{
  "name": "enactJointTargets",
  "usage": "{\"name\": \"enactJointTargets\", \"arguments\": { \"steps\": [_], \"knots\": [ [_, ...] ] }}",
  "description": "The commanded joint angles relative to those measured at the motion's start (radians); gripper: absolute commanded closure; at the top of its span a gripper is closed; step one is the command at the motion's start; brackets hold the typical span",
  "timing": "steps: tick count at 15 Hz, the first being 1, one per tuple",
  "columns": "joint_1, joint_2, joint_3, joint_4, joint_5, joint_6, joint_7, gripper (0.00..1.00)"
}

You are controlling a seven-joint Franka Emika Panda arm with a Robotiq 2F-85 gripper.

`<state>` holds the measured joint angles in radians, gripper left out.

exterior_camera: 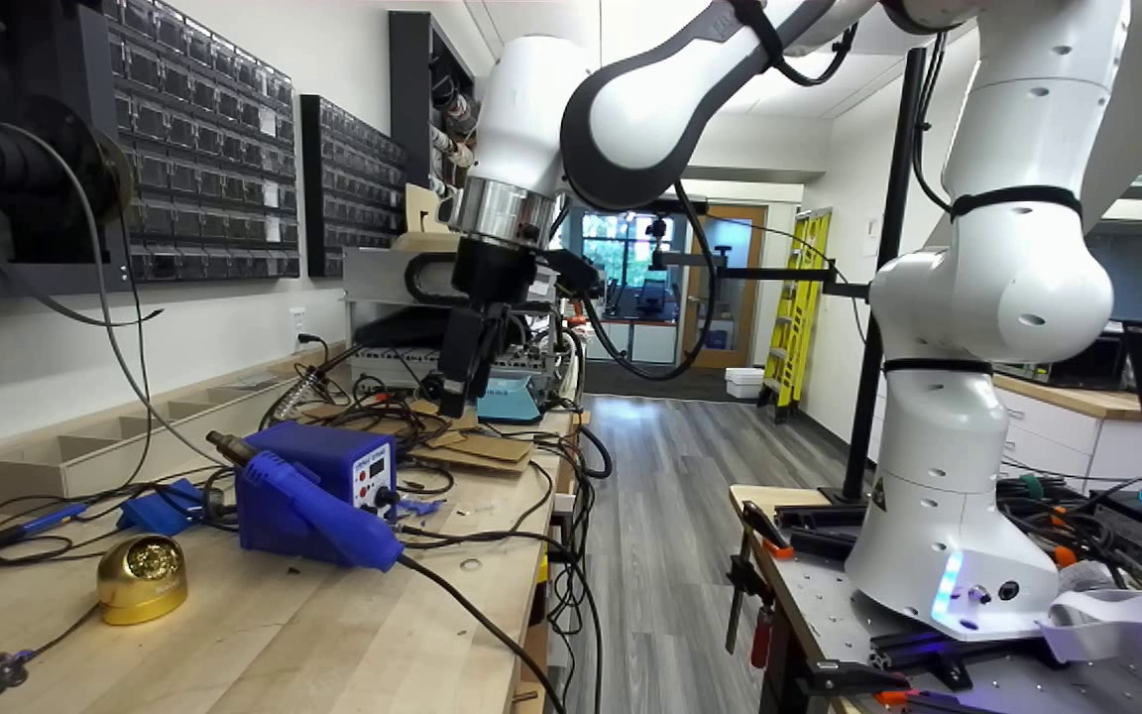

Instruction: Put the blue object on the work bench

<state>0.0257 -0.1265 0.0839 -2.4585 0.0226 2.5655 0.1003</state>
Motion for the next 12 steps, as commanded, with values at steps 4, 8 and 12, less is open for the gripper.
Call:
{"name": "enactJointTargets", "arguments": {
  "steps": [4,8,12],
  "knots": [
    [-0.001,0.082,0.008,0.045,-0.115,0.099,0.179,0.00],
    [0.011,0.139,0.005,0.101,-0.146,0.108,0.247,0.00],
    [0.028,0.214,-0.002,0.182,-0.139,0.096,0.251,0.00]
  ]
}}
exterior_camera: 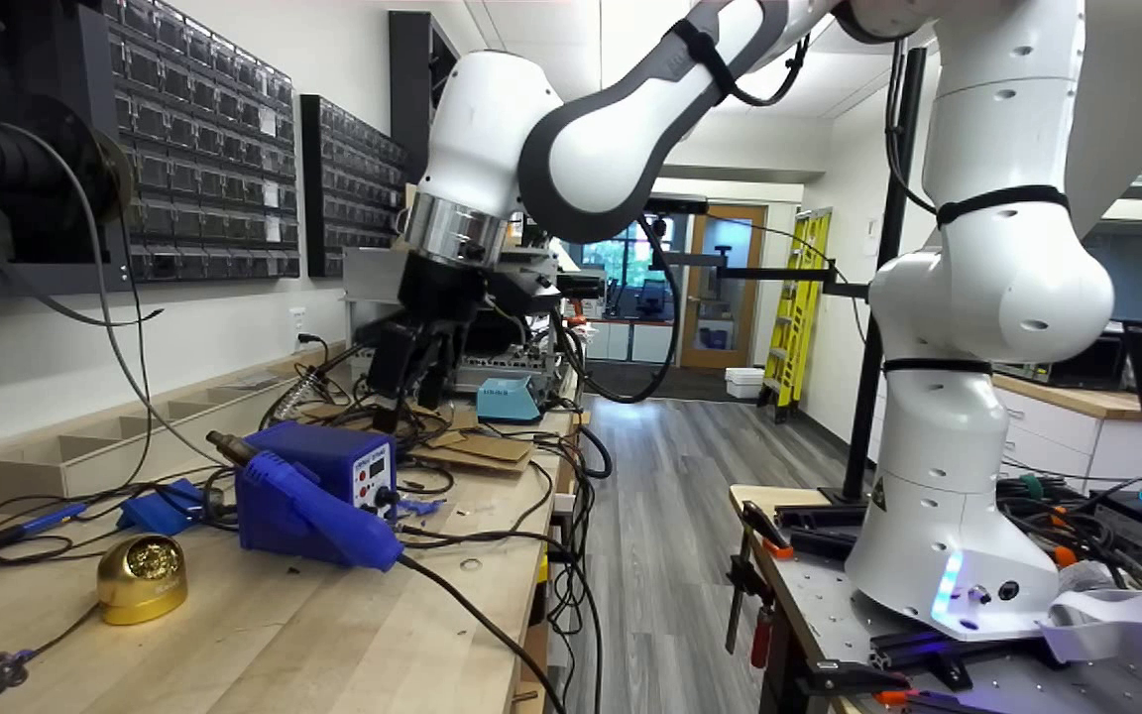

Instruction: Put the blue object on the work bench

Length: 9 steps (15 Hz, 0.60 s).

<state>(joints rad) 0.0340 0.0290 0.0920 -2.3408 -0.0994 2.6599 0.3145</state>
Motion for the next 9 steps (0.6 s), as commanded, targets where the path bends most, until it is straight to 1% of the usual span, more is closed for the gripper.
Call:
{"name": "enactJointTargets", "arguments": {
  "steps": [1,9],
  "knots": [
    [0.026,0.080,-0.012,0.086,-0.008,-0.003,0.032,0.00],
    [0.057,0.227,-0.031,0.231,0.033,-0.033,0.012,0.00]
  ]
}}
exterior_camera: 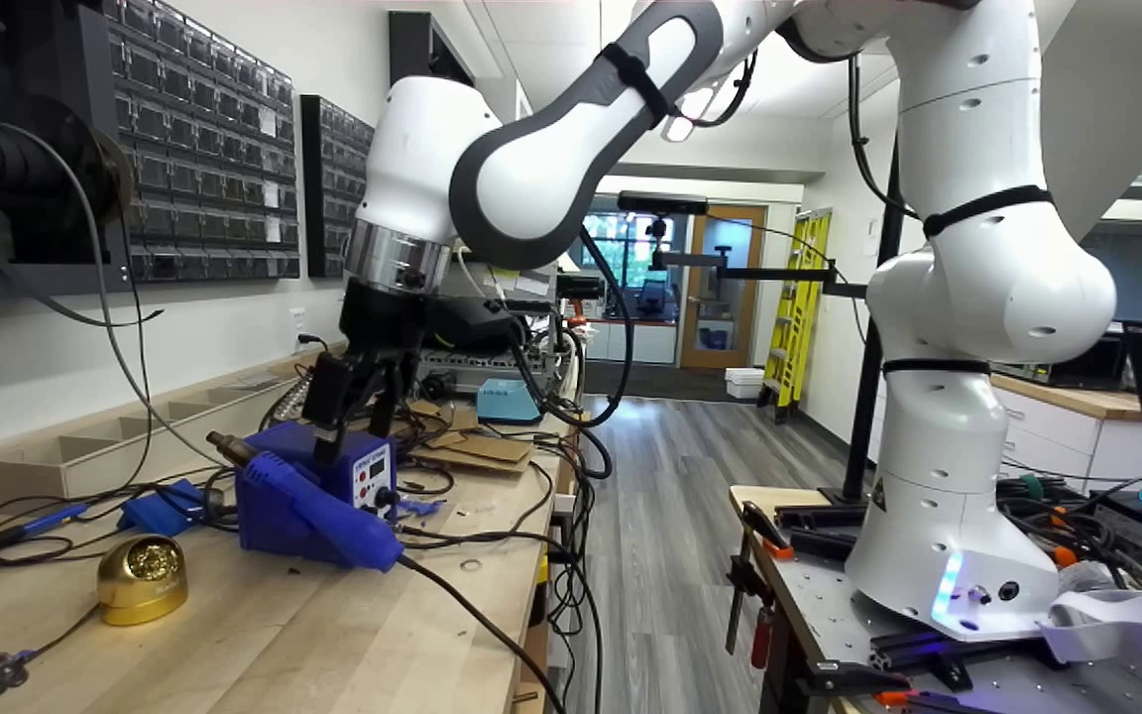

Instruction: Put the blue object on the work bench

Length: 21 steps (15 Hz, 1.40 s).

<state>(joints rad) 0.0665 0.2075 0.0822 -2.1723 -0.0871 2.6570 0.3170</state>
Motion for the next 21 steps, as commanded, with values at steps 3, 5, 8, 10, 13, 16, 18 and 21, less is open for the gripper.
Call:
{"name": "enactJointTargets", "arguments": {
  "steps": [3,5,8,10,13,16,18,21],
  "knots": [
    [0.033,0.098,-0.028,0.109,0.029,-0.036,0.010,0.00],
    [0.039,0.129,-0.034,0.140,0.037,-0.044,0.010,0.00],
    [0.049,0.171,-0.046,0.183,0.046,-0.055,0.013,0.00],
    [0.051,0.195,-0.051,0.208,0.056,-0.063,0.012,0.00],
    [0.054,0.224,-0.058,0.241,0.069,-0.081,0.012,0.00],
    [0.053,0.238,-0.063,0.257,0.083,-0.099,0.016,0.00],
    [0.055,0.240,-0.068,0.259,0.089,-0.106,0.022,0.00],
    [0.063,0.236,-0.077,0.253,0.086,-0.117,0.041,0.00]
  ]
}}
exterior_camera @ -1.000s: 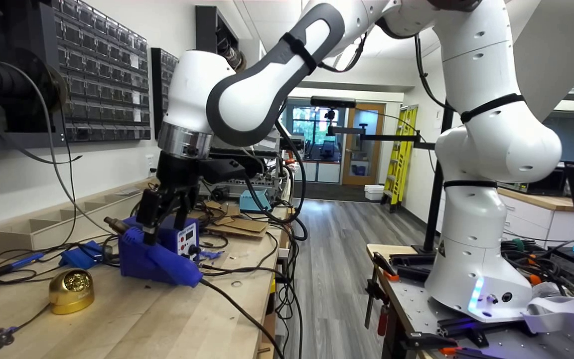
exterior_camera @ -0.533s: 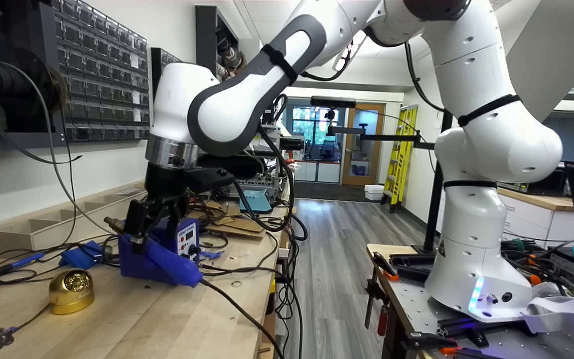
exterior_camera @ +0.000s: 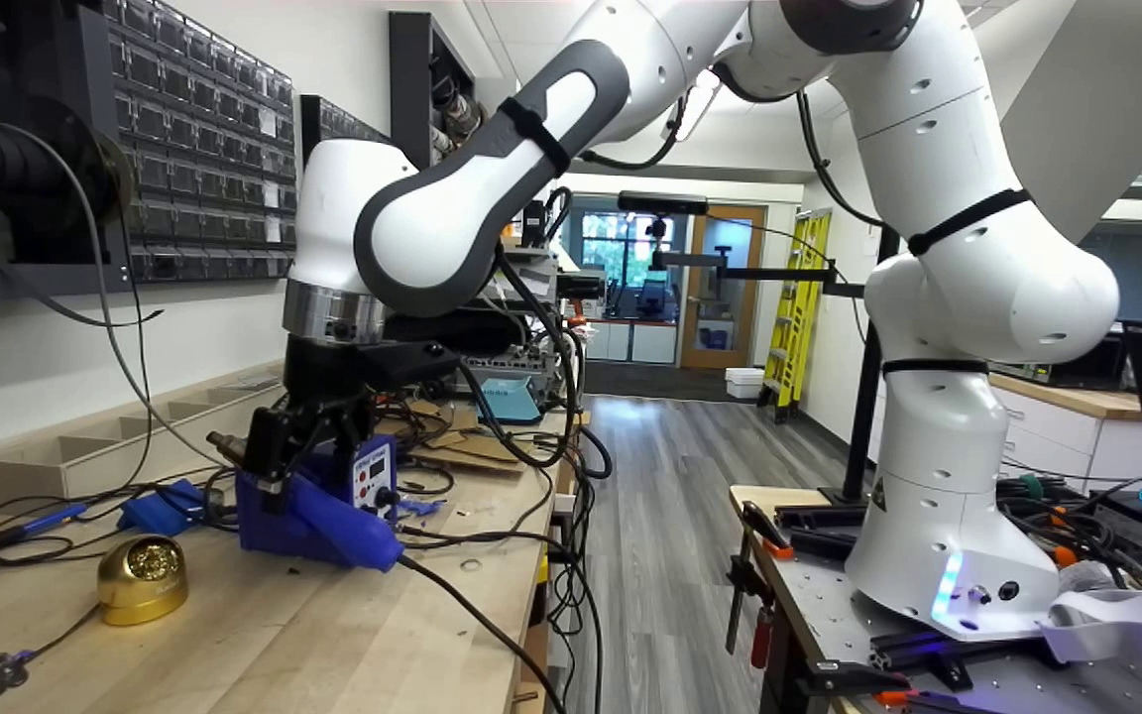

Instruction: Put the blue object on the work bench

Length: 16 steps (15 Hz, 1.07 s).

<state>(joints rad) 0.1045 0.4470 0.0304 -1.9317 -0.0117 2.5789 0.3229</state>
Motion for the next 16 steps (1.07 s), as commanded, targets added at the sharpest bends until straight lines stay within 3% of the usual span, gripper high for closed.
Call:
{"name": "enactJointTargets", "arguments": {
  "steps": [1,16],
  "knots": [
    [0.026,-0.004,-0.024,0.010,0.012,-0.040,0.038,0.00],
    [0.013,0.050,-0.023,0.016,0.074,-0.043,0.015,0.00]
  ]
}}
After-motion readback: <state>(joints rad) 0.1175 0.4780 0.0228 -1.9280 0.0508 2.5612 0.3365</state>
